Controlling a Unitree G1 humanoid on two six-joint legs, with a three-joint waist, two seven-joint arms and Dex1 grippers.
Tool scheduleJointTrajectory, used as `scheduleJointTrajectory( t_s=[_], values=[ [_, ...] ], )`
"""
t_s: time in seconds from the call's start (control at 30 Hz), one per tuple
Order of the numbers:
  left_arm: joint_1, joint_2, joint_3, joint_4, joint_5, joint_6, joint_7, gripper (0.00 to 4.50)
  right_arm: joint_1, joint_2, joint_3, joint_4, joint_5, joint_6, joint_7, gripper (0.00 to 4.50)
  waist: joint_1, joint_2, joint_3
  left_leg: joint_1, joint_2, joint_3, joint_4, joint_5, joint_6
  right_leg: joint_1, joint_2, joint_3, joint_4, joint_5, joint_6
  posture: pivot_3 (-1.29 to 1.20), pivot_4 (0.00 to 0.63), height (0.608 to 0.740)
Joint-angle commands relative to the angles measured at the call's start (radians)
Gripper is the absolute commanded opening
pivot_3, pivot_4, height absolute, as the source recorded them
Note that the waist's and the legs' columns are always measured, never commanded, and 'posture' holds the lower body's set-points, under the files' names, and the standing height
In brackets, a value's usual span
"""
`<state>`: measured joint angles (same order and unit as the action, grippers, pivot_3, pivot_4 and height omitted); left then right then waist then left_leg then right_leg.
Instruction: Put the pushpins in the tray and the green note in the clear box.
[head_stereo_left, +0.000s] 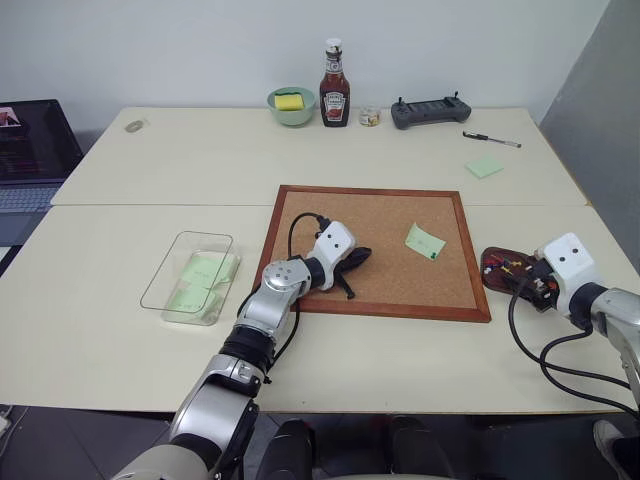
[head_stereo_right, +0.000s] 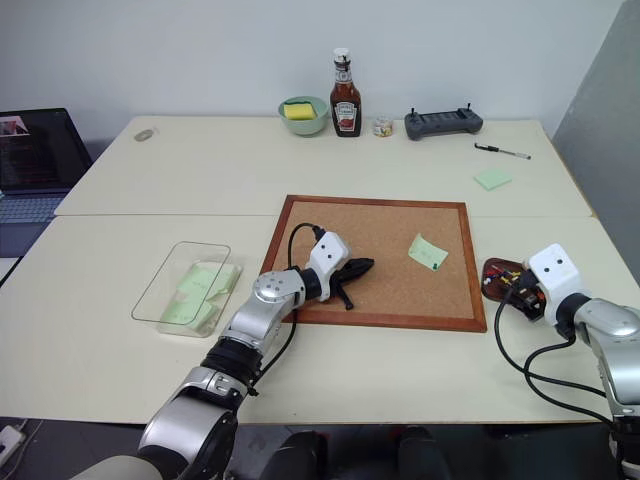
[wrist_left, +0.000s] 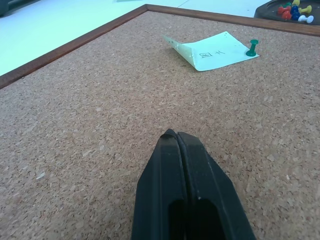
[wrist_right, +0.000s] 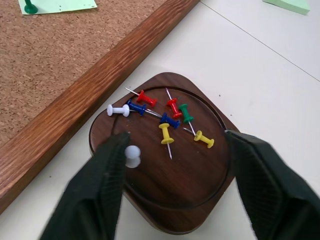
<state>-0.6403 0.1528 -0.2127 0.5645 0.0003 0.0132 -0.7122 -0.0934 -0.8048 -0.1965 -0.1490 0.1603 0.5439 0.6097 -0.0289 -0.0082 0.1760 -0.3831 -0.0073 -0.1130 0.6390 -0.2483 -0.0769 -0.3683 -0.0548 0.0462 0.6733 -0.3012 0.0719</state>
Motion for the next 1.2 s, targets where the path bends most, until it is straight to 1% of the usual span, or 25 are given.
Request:
scheduleJointTrajectory(
  t_s=[0.03,0.07,0.1,0.33,0.6,0.7,0.9,1.13,1.2],
  values=[
    [0.019,-0.003,-0.025,0.043,0.025,0.013,-0.003,0.00,-0.011,-0.002,-0.036,-0.008,0.004,-0.017,-0.007,4.10,0.000,0.000,0.000,0.000,0.000,0.000,0.000,0.000,0.000,0.000,0.000,0.000,0.000,0.000,0.000,0.00,0.150,0.740],
    [0.019,-0.003,-0.026,0.044,0.025,0.012,-0.003,0.00,-0.010,-0.001,-0.034,-0.002,0.000,-0.021,-0.009,4.33,0.000,0.000,0.000,0.000,0.000,0.000,0.000,0.000,0.000,0.000,0.000,0.000,0.000,0.000,0.000,0.00,0.150,0.740],
    [0.018,-0.003,-0.026,0.045,0.026,0.011,-0.003,0.00,-0.009,0.000,-0.030,0.003,-0.005,-0.024,-0.012,4.46,0.000,0.000,0.000,0.000,0.000,0.000,0.000,0.000,0.000,0.000,0.000,0.000,0.000,0.000,0.000,0.00,0.150,0.740],
    [0.015,-0.002,-0.027,0.048,0.029,0.009,-0.004,0.00,-0.015,0.015,-0.014,0.030,-0.038,-0.039,-0.049,4.46,0.000,0.000,0.000,0.000,0.000,0.000,0.000,0.000,0.000,0.000,0.000,0.000,0.000,0.000,0.000,0.00,0.150,0.740],
    [0.016,-0.002,-0.028,0.046,0.030,0.009,-0.004,0.00,-0.019,0.025,-0.017,0.036,-0.036,-0.023,-0.059,4.46,0.000,0.000,0.000,0.000,0.000,0.000,0.000,0.000,0.000,0.000,0.000,0.000,0.000,0.000,0.000,0.00,0.150,0.740],
    [0.016,-0.002,-0.029,0.047,0.031,0.009,-0.003,0.00,-0.031,0.049,-0.052,0.024,0.006,0.017,-0.067,4.46,0.000,0.000,0.000,0.000,0.000,0.000,0.000,0.000,0.000,0.000,0.000,0.000,0.000,0.000,0.000,0.00,0.150,0.740],
    [0.016,-0.003,-0.029,0.048,0.034,0.006,-0.004,0.00,-0.092,0.106,-0.159,0.016,0.114,0.163,-0.108,4.46,0.000,0.000,0.000,0.000,0.000,0.000,0.000,0.000,0.000,0.000,0.000,0.000,0.000,0.000,0.000,0.00,0.150,0.740],
    [0.013,-0.003,-0.030,0.053,0.036,0.003,-0.002,0.00,-0.098,0.100,-0.161,-0.005,0.118,0.208,-0.125,4.46,0.000,0.001,0.000,0.000,0.000,0.000,0.000,0.000,0.000,0.000,0.000,0.000,0.000,0.000,0.000,0.00,0.150,0.740],
    [0.016,-0.002,-0.031,0.052,0.037,0.002,-0.002,0.00,-0.087,0.092,-0.151,-0.016,0.116,0.197,-0.110,4.46,0.000,0.001,0.000,0.000,0.000,0.000,0.000,0.000,0.000,0.000,0.000,0.000,0.000,0.000,0.000,0.00,0.150,0.740]
  ],
)
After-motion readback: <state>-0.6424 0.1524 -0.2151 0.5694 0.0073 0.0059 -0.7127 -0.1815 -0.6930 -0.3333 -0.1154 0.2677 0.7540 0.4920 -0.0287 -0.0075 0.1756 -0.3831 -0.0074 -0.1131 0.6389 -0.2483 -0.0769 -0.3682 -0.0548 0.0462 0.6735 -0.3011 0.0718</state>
